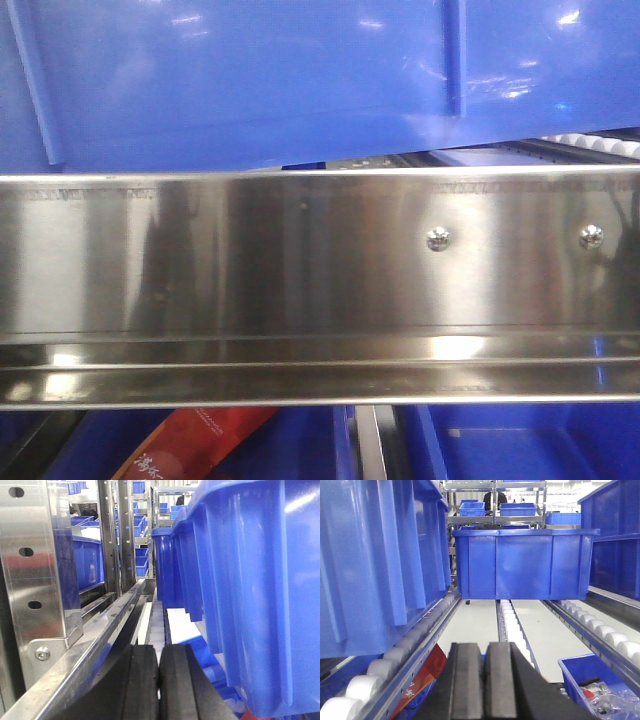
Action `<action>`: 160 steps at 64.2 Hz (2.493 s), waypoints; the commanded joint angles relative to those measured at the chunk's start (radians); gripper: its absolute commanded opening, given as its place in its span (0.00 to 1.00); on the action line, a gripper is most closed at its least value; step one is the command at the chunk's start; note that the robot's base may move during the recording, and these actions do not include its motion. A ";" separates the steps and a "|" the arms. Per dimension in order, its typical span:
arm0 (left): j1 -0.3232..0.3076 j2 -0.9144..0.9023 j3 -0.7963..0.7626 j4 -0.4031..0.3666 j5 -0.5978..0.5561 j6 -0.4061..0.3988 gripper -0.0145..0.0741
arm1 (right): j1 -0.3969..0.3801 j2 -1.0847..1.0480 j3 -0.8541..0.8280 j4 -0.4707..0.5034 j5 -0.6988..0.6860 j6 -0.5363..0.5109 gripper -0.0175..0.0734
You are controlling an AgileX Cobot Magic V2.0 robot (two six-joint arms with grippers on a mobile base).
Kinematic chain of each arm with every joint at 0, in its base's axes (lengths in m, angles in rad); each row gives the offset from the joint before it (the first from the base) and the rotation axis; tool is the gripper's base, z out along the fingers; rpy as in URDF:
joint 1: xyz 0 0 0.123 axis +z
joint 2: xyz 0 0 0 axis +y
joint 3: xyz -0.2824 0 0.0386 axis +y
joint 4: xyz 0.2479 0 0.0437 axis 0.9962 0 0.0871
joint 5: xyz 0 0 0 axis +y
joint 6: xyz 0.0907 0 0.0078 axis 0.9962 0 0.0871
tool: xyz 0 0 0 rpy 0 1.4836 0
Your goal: Move blue bin to conveyor side
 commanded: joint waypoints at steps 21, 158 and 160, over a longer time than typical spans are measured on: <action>-0.006 -0.003 -0.002 0.002 -0.020 -0.004 0.14 | -0.004 -0.003 -0.001 -0.001 -0.021 -0.011 0.11; -0.006 0.774 -1.054 -0.103 0.634 -0.004 0.14 | -0.004 0.983 -1.423 0.056 0.960 -0.088 0.11; -0.006 0.784 -1.063 -0.103 0.636 -0.004 0.14 | -0.003 1.008 -1.441 0.056 0.968 -0.088 0.11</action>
